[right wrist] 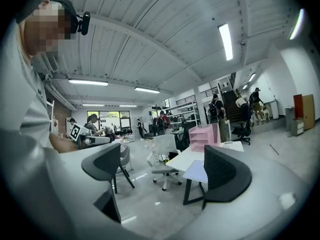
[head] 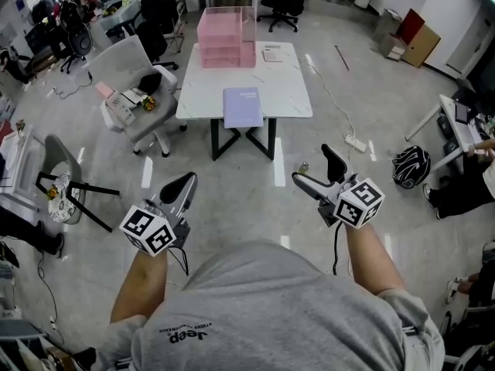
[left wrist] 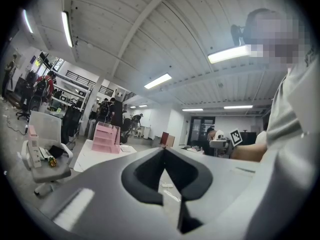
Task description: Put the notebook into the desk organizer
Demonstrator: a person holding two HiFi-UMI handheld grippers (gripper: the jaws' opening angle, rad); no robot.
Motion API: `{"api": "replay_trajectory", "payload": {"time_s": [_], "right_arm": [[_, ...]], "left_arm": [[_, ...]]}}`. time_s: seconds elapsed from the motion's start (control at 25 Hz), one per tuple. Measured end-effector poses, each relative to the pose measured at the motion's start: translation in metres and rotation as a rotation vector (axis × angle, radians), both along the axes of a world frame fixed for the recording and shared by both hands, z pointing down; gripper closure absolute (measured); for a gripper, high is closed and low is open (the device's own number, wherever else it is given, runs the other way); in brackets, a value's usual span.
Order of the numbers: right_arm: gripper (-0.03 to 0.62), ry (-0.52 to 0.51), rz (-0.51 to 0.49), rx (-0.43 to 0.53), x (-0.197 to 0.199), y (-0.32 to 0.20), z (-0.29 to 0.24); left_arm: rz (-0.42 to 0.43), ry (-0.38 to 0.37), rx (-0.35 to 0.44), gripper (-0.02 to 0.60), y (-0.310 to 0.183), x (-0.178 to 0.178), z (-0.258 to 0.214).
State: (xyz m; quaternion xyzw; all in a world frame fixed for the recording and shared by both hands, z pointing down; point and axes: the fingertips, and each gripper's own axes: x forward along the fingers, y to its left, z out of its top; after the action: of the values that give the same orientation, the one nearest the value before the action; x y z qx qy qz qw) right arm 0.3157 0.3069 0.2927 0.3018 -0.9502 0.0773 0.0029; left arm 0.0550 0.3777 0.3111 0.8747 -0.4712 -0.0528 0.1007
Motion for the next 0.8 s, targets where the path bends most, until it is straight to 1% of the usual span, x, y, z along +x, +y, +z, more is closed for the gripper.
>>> {"api": "replay_trajectory", "payload": {"time_s": [0.08,0.2,0.36,0.52,0.64,0.8], "right_arm": [[0.082,0.005,-0.015,0.003,0.007,-0.001,0.000],[0.071,-0.003,-0.039,0.003,0.025,-0.003,-0.002],[0.067,-0.021,-0.080,0.004,0.043,-0.010,-0.006],[0.067,-0.040,-0.114,-0.012,0.048,-0.024,0.002],[0.068,-0.052,-0.126,-0.042,0.039,-0.036,0.012],[0.068,-0.044,-0.124,-0.065,0.014,-0.059,0.026]], "left_arm": [[-0.013,-0.003,0.004,0.523,-0.001,0.009,-0.004],[-0.035,-0.003,0.011,0.523,0.000,0.026,-0.007],[-0.075,-0.017,0.007,0.522,0.004,0.048,-0.011],[-0.097,-0.036,-0.008,0.523,0.005,0.063,-0.008],[-0.108,-0.051,-0.027,0.523,0.001,0.057,-0.004],[-0.106,-0.053,-0.025,0.522,-0.021,0.029,0.002]]}}
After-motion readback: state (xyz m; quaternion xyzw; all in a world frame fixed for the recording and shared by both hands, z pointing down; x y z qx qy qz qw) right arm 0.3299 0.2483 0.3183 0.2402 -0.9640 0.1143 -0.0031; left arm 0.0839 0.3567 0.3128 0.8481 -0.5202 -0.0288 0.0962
